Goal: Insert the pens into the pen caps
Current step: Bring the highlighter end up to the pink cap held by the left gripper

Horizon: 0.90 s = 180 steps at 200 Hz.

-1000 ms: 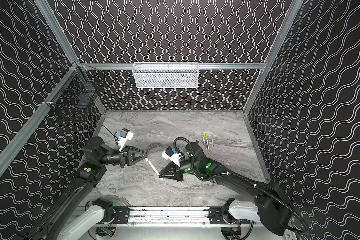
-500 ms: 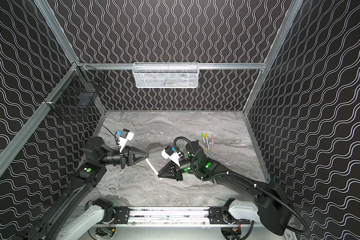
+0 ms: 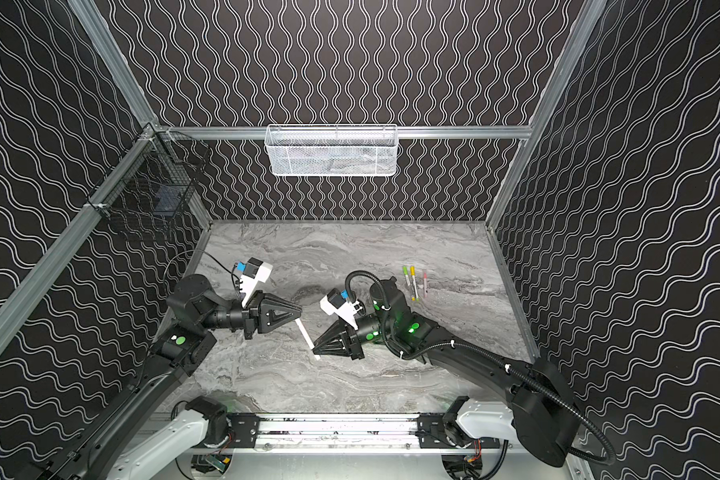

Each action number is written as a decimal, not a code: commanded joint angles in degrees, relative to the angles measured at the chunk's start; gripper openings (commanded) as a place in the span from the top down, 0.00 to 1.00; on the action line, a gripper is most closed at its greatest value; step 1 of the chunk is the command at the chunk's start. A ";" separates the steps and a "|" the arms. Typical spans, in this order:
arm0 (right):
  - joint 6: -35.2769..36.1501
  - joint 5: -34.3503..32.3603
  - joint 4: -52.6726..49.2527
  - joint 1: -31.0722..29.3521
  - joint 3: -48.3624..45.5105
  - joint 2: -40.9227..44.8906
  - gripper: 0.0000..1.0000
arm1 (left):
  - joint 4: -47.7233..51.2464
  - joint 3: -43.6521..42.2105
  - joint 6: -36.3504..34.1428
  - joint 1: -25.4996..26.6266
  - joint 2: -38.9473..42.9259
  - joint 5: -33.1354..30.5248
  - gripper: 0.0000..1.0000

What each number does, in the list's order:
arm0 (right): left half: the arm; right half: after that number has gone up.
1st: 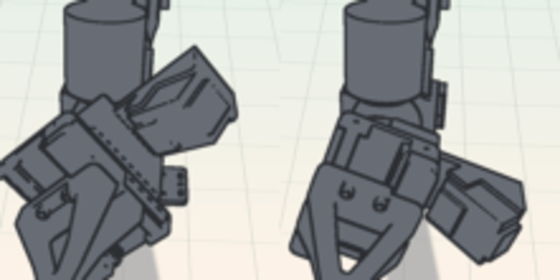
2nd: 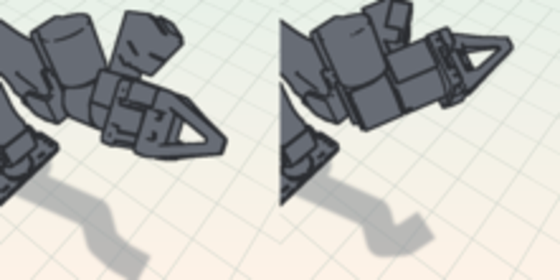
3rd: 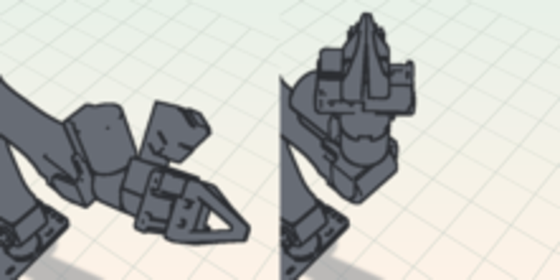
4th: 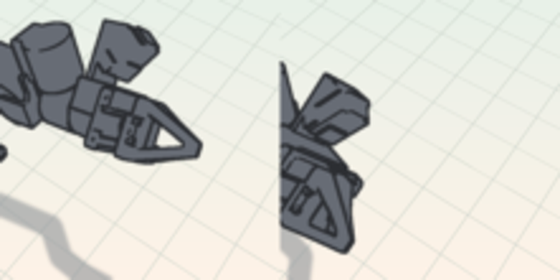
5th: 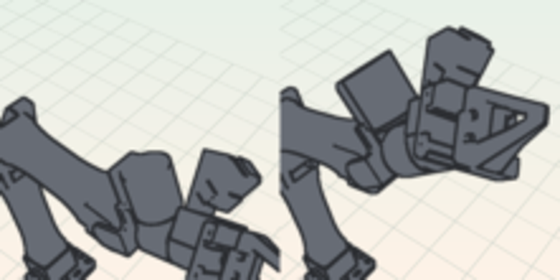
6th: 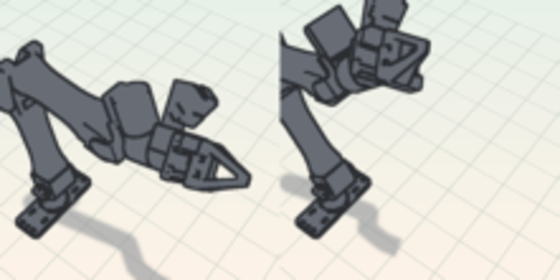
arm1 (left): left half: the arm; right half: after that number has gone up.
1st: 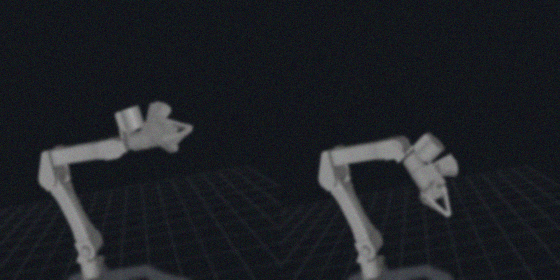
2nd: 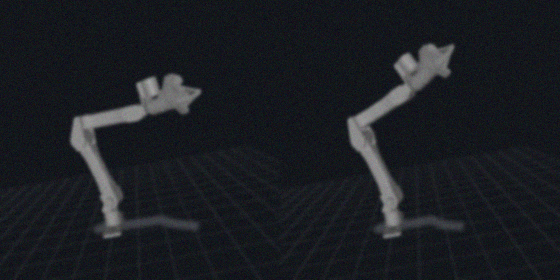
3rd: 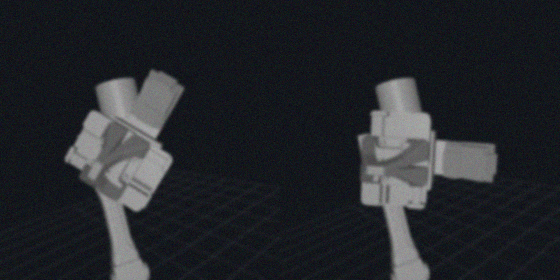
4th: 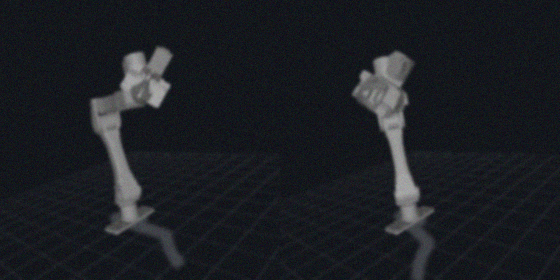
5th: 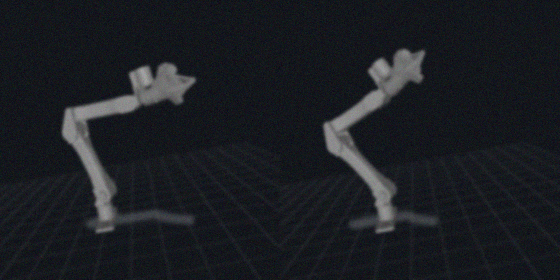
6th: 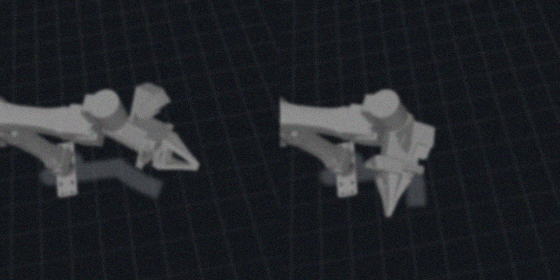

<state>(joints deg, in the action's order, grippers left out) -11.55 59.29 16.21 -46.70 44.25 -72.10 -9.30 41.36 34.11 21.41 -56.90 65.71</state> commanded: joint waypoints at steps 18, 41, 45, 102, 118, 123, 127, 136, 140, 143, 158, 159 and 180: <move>-2.03 -2.41 9.30 0.05 3.50 -0.83 0.86 | 7.01 0.77 -2.87 1.09 -0.02 2.09 0.75; -2.16 -2.60 8.76 0.03 3.87 -0.94 0.86 | 8.97 1.17 -4.26 1.09 0.13 1.30 0.66; -2.18 -2.75 8.62 -0.04 3.84 -0.94 0.86 | 9.20 1.23 -4.38 1.09 0.13 1.25 0.64; -1.49 -2.69 6.27 -0.14 4.65 -1.85 0.85 | 9.68 1.77 -5.06 1.09 -0.14 -0.10 0.65; -0.31 -2.62 4.46 -0.57 5.37 -2.49 0.85 | 10.83 2.12 -5.97 1.09 -0.05 -1.17 0.66; 0.06 -2.61 3.77 -0.75 5.56 -2.75 0.85 | 11.03 2.15 -6.13 1.09 -0.03 -1.37 0.68; 0.32 -2.67 3.42 -0.91 5.74 -2.99 0.85 | 11.19 2.25 -6.26 1.09 0.00 -1.50 0.71; 0.72 -2.69 2.75 -1.15 6.01 -3.38 0.84 | 11.34 2.34 -6.51 1.09 0.04 -1.83 0.78; 0.81 -2.69 2.63 -1.28 6.09 -3.62 0.83 | 11.33 2.31 -6.58 1.09 0.04 -1.90 0.81; 0.83 -2.69 2.61 -1.39 6.16 -3.68 0.83 | 11.05 2.31 -6.39 1.09 0.04 -1.83 0.83; 0.50 -2.70 2.91 -1.55 6.35 -4.32 0.81 | 9.92 1.93 -5.61 1.03 -0.14 -1.36 0.89; 0.49 -2.69 2.98 -1.55 6.36 -4.34 0.80 | 9.92 1.95 -5.53 1.06 -0.18 -1.32 0.89; -0.45 -2.75 4.63 -1.77 6.63 -5.04 0.76 | 9.30 1.79 -5.22 1.07 -0.15 -1.23 0.93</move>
<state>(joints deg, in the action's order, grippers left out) -12.58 56.49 20.03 -48.07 50.24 -76.36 2.63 43.09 28.25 22.41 -56.97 64.10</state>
